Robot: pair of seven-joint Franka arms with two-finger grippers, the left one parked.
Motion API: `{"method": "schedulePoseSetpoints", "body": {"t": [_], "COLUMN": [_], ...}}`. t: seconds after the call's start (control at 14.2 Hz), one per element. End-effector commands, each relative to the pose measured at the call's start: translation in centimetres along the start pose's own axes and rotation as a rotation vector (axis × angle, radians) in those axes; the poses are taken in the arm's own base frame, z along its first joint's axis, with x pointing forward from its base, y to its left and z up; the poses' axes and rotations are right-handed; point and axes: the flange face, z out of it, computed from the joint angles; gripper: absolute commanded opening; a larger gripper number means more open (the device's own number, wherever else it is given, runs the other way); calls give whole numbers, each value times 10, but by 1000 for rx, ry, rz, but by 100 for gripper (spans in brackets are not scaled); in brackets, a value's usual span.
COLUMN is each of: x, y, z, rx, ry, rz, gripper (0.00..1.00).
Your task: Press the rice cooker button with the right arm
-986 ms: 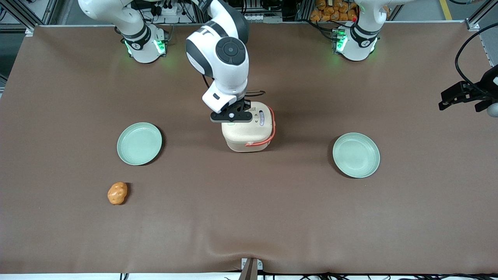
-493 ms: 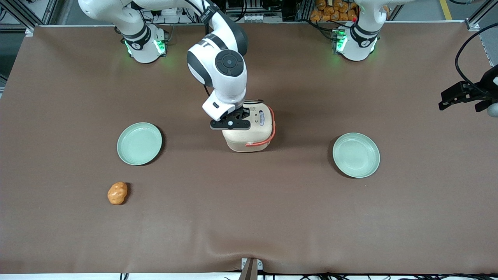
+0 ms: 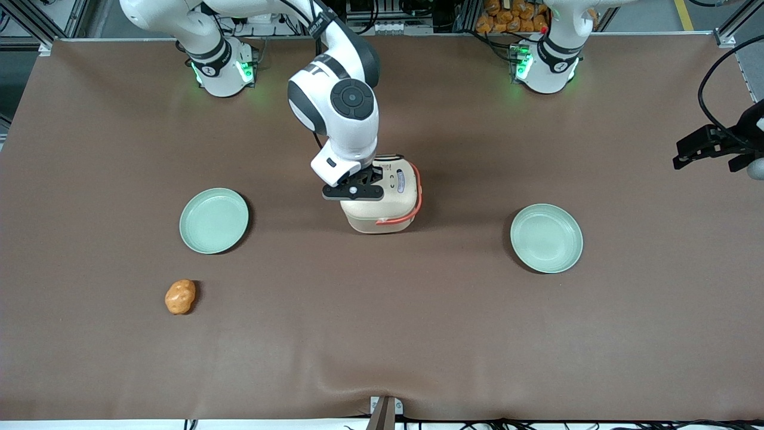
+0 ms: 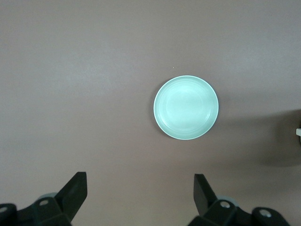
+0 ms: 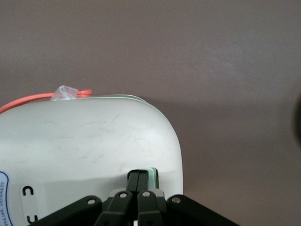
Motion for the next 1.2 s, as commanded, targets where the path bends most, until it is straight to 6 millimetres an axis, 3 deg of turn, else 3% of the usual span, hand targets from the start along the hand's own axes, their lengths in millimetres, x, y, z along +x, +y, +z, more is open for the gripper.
{"method": "schedulePoseSetpoints", "body": {"t": [0.0, 0.07, 0.14, 0.21, 0.28, 0.49, 0.63, 0.85, 0.92, 1.13], "x": [-1, 0, 2, 7, 11, 21, 39, 59, 60, 64], "y": [1, 1, 2, 9, 17, 41, 80, 159, 193, 305], "z": [32, 24, 8, -18, -46, -132, -177, -231, -253, -282], "rx": [-36, -27, -8, 12, 24, 34, 24, 37, 53, 46], "ry": [-17, -15, -7, 5, 4, 16, 1, 4, 16, -42], "rz": [18, 23, 25, 36, 50, 70, 131, 117, 102, 36], "gripper": [0, 0, 13, 68, 100, 100, 100, 100, 100, 100]}}
